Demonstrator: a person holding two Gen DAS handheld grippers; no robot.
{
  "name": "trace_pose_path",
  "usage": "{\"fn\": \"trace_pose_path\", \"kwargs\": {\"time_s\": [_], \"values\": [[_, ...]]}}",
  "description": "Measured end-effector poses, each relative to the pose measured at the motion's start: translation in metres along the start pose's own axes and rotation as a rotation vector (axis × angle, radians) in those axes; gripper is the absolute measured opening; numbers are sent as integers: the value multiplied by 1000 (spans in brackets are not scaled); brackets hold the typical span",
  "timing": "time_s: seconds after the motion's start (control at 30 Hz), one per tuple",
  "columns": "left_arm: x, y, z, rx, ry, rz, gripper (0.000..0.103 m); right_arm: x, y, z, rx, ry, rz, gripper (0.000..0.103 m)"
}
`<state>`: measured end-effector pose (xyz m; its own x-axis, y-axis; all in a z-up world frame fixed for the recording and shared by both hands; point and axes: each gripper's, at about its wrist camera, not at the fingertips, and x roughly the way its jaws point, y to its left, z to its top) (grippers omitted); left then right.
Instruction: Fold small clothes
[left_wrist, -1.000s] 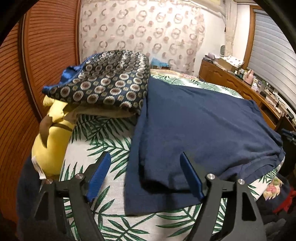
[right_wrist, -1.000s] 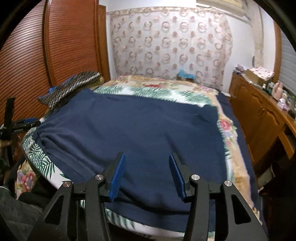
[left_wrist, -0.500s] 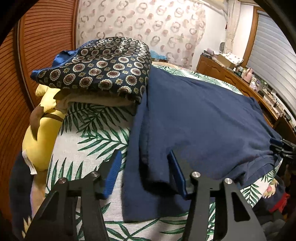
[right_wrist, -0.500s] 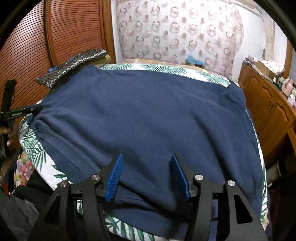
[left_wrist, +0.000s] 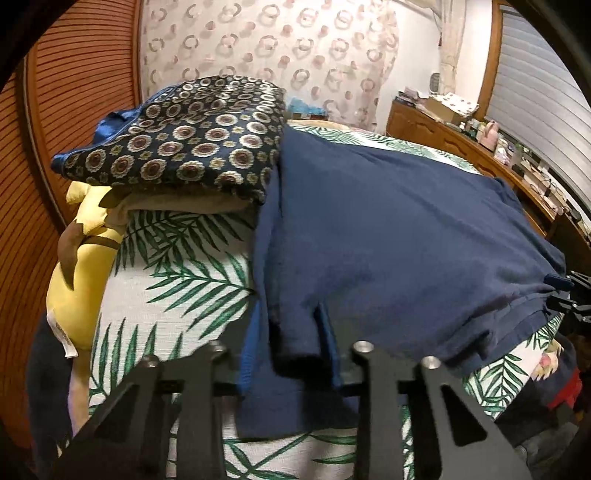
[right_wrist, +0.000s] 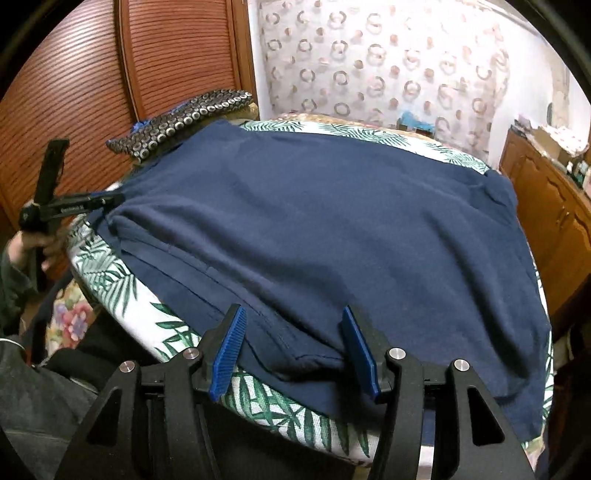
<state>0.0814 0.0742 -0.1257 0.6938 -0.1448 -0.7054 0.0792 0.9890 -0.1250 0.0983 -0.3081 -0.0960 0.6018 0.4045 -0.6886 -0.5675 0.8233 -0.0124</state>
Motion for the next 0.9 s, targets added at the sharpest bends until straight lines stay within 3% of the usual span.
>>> {"fn": "trace_pose_path", "kwargs": {"time_s": [0.2,0.5,0.67,0.9], "values": [[-22,-10,11,-18,-86,-90,10,-1,-14,4,36,-12,-46,56],[-43,-76,53,98,-172,-213,10,-15,-38,-7,130,-53,-118,56],[-35,-130,80,168,-175,-330,10,-24,-49,-17,180,-73,-131,56],[-21,-195,106,258,-165,-422,10,-27,-51,-31,204,-77,-144,56]]}}
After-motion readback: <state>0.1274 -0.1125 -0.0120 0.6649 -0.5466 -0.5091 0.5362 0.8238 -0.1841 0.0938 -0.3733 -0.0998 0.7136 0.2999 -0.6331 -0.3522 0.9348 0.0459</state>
